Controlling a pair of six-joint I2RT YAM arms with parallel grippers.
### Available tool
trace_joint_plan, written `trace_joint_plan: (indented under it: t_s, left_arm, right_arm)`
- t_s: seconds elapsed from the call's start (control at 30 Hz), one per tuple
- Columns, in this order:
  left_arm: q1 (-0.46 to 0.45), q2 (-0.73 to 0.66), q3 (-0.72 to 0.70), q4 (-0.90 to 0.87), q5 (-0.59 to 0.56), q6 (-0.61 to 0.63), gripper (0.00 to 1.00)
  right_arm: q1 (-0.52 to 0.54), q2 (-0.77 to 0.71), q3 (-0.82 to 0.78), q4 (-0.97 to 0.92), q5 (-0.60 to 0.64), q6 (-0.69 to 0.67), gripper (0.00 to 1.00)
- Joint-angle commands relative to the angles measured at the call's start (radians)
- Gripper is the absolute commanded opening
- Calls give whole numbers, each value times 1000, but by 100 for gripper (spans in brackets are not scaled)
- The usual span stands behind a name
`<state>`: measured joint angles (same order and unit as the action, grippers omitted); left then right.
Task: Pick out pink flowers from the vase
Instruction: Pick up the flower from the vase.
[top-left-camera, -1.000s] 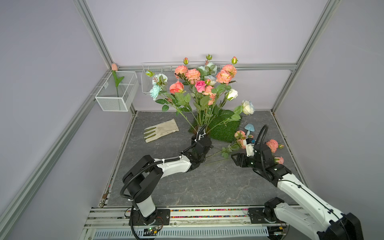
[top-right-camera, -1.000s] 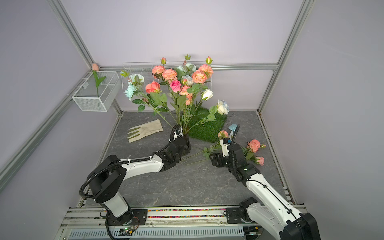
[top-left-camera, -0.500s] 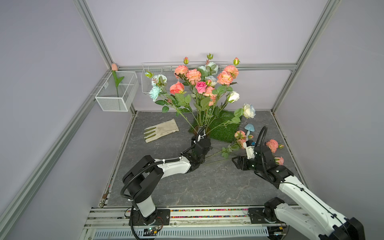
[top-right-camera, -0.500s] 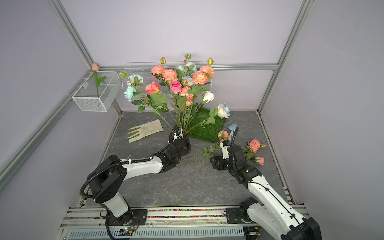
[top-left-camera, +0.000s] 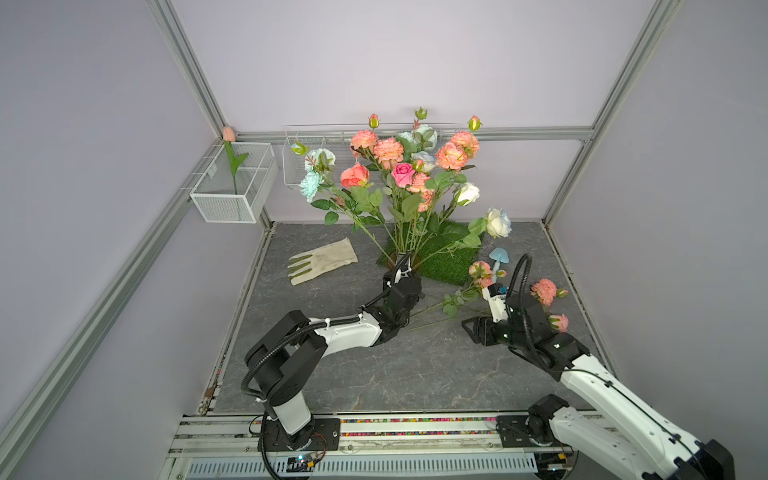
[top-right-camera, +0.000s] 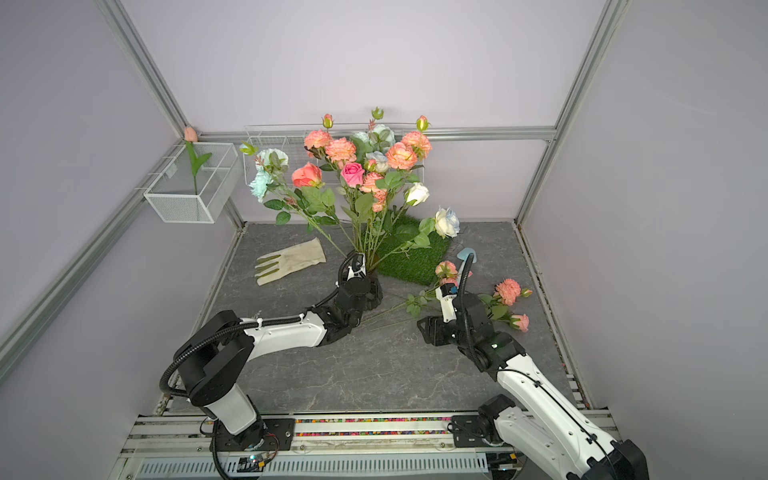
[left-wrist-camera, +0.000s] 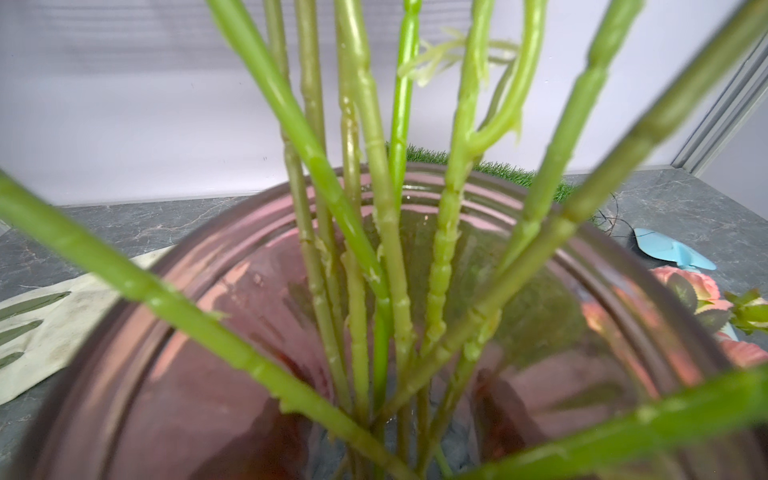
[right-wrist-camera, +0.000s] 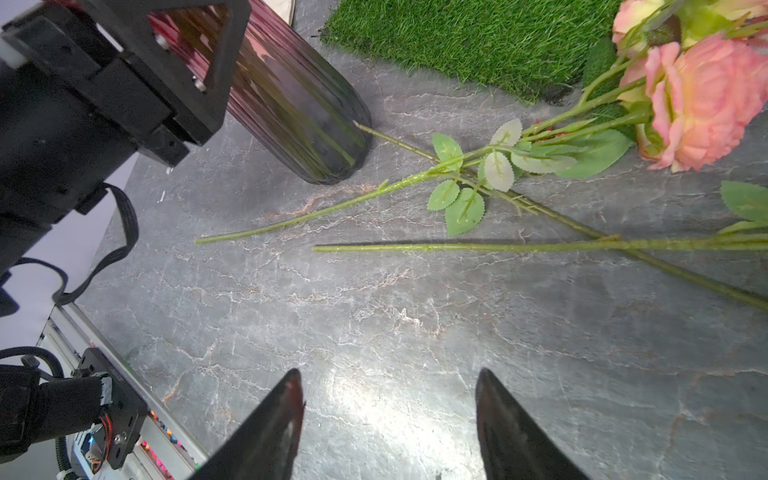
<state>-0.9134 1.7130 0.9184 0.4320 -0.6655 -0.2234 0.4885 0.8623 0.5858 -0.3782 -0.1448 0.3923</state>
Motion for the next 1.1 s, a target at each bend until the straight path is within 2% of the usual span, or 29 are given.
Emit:
trace_joint_plan:
  t_s: [0.0,0.27,0.5,0.63,0.73,0.9,1.07]
  left_arm:
    - [-4,63,-52,-167,117,-40,0]
    - [-4,60,-60,-176,149,-52,0]
    - [-4,68,-36,-174,174,-40,0]
    - [-4,66,-39,-167,191,-48,0]
    - [-5,61,-51,-170,201,-61,0]
    - [-4,36,-84,-165,203,-48,0]
    - [-4,23,-115,-149,196,-46,0]
  right_arm:
    - [19,7,33,-18,17,-34,67]
    - [124,11,106,-85,79,-87,67]
    - [382,7,176,-110,312,-152,68]
    - [533,86,249,-100,407,-234,68]
    - [598,160,340,-107,456,-300,67]
    - [590,195,448,-36,468,-366,64]
    - [458,220,503,19,361,-379,62]
